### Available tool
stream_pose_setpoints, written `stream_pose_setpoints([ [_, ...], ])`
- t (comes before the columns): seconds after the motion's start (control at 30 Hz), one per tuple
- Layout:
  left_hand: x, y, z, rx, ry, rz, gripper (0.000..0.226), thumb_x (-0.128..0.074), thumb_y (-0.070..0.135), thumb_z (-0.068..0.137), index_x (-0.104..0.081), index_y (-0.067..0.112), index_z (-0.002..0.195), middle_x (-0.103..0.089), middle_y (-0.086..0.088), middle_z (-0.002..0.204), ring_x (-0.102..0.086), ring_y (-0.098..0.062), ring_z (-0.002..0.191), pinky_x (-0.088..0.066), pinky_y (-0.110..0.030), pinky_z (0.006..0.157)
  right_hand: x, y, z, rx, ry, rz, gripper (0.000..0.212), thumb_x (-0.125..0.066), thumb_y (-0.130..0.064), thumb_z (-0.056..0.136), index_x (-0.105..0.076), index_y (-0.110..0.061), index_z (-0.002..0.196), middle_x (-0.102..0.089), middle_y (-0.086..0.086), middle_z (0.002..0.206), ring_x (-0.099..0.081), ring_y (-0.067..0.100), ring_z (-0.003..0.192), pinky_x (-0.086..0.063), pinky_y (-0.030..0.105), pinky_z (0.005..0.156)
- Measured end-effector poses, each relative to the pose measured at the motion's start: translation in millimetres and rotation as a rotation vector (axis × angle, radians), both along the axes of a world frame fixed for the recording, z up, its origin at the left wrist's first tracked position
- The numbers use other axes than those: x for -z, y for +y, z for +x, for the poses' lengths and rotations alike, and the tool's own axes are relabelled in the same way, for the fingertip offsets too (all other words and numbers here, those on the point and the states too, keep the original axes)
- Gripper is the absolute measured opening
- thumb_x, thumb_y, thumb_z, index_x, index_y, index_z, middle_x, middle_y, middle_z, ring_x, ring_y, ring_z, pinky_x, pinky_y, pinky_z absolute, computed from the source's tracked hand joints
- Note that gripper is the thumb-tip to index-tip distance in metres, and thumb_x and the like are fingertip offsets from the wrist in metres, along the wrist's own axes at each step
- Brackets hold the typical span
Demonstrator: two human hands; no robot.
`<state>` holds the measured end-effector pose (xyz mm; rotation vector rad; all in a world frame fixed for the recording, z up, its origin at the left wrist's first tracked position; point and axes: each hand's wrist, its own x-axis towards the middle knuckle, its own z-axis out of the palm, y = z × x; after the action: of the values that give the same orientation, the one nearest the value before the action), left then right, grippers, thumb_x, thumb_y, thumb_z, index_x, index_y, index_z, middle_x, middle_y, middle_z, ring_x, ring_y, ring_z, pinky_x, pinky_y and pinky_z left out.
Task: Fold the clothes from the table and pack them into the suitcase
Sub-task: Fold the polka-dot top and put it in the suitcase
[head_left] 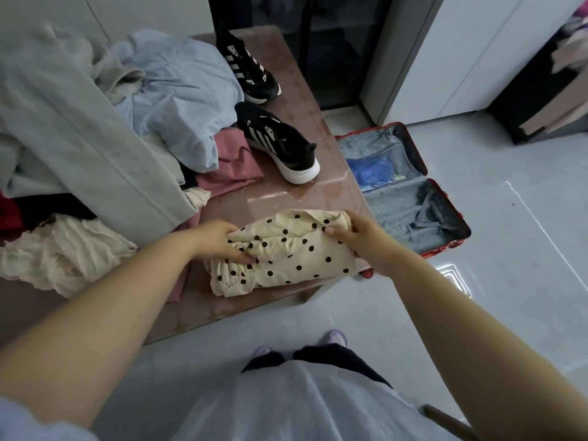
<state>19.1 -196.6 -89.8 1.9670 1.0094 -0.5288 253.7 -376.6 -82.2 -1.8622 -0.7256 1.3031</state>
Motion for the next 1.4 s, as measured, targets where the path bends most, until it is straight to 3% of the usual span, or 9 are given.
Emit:
stream_pose_setpoints([
  [0.13, -19, -18, 33, 0.005, -0.118, -0.227, 0.026, -0.083, 0.031, 0.064, -0.066, 0.029, 0.084, -0.069, 0.018, 0.075, -0.064, 0.001, 0.074, -0.044, -0.01, 0.061, -6, -27, 28, 0.169, 0.038, 0.035, 0.031, -0.068, -0.041, 0.083, -0.06, -0.032, 0.112, -0.069, -0.003, 0.104, -0.066, 0.018, 0.095, -0.057, 0.039, 0.076],
  [0.27, -27, -46, 99, -0.047, -0.226, -0.435, 0.041, -0.082, 0.034, 0.065, -0.066, 0.019, 0.1, -0.074, 0.005, 0.091, -0.069, -0.013, 0.087, -0.053, -0.025, 0.077, -10, -60, 84, 0.365, 0.038, 0.05, 0.035, -0.07, -0.05, 0.077, -0.065, -0.029, 0.104, -0.072, -0.002, 0.1, -0.068, 0.02, 0.094, -0.054, 0.044, 0.088],
  [0.43, -25, -95, 214, -0.13, -0.278, -0.65, 0.082, -0.091, 0.036, 0.036, -0.063, 0.01, 0.108, -0.071, -0.012, 0.102, -0.07, -0.023, 0.088, -0.057, -0.029, 0.068, -16, -128, 185, 0.385, 0.228, -0.019, 0.048, -0.071, -0.036, 0.077, -0.061, -0.011, 0.117, -0.072, 0.008, 0.104, -0.068, 0.027, 0.097, -0.055, 0.042, 0.083],
  [0.53, -15, -129, 284, -0.123, -0.207, -0.713, 0.069, -0.084, 0.032, 0.043, -0.064, 0.011, 0.105, -0.072, -0.012, 0.1, -0.07, -0.022, 0.086, -0.057, -0.031, 0.069, -10, -174, 246, 0.366, 0.309, -0.074, 0.044, -0.07, -0.028, 0.077, -0.061, -0.01, 0.116, -0.071, 0.01, 0.107, -0.068, 0.027, 0.099, -0.054, 0.041, 0.081],
  [0.7, 16, -177, 371, -0.216, -0.108, -0.62, 0.037, -0.078, 0.019, 0.075, -0.063, 0.011, 0.107, -0.071, -0.008, 0.1, -0.068, -0.021, 0.092, -0.053, -0.038, 0.088, 10, -211, 323, 0.489, 0.288, -0.072, 0.028, -0.066, -0.019, 0.086, -0.063, -0.011, 0.113, -0.073, 0.008, 0.102, -0.07, 0.023, 0.089, -0.056, 0.032, 0.066],
  [0.87, 50, -177, 423, -0.319, -0.141, -0.475, 0.03, -0.076, 0.018, 0.077, -0.062, 0.016, 0.103, -0.068, -0.008, 0.108, -0.064, -0.021, 0.099, -0.05, -0.036, 0.093, 39, -197, 379, 0.51, 0.222, -0.104, 0.03, -0.072, -0.022, 0.082, -0.064, -0.013, 0.11, -0.072, 0.007, 0.102, -0.069, 0.027, 0.094, -0.057, 0.04, 0.078],
  [1.07, 72, -143, 480, -0.443, -0.235, -0.363, 0.05, -0.08, 0.026, 0.072, -0.051, 0.022, 0.113, -0.063, 0.002, 0.102, -0.061, -0.015, 0.094, -0.049, -0.031, 0.082, 62, -151, 441, 0.508, 0.157, -0.13, 0.034, -0.073, -0.025, 0.081, -0.063, -0.012, 0.111, -0.071, 0.008, 0.102, -0.068, 0.026, 0.091, -0.057, 0.039, 0.077],
  [1.23, 91, -111, 528, -0.436, -0.261, -0.468, 0.048, -0.075, 0.015, 0.078, -0.047, 0.028, 0.115, -0.06, 0.003, 0.107, -0.059, -0.013, 0.098, -0.048, -0.029, 0.087, 82, -108, 505, 0.424, 0.019, -0.195, 0.037, -0.07, -0.033, 0.083, -0.06, -0.016, 0.115, -0.066, 0.002, 0.103, -0.063, 0.02, 0.094, -0.052, 0.034, 0.078],
  [1.4, 142, -95, 561, -0.404, -0.141, -0.56, 0.06, -0.073, 0.008, 0.08, -0.047, 0.015, 0.133, -0.061, -0.001, 0.119, -0.058, -0.015, 0.108, -0.048, -0.026, 0.091, 130, -80, 558, 0.268, -0.065, -0.308, 0.03, -0.062, -0.032, 0.088, -0.054, -0.019, 0.113, -0.06, -0.003, 0.097, -0.056, 0.013, 0.084, -0.044, 0.025, 0.062],
])
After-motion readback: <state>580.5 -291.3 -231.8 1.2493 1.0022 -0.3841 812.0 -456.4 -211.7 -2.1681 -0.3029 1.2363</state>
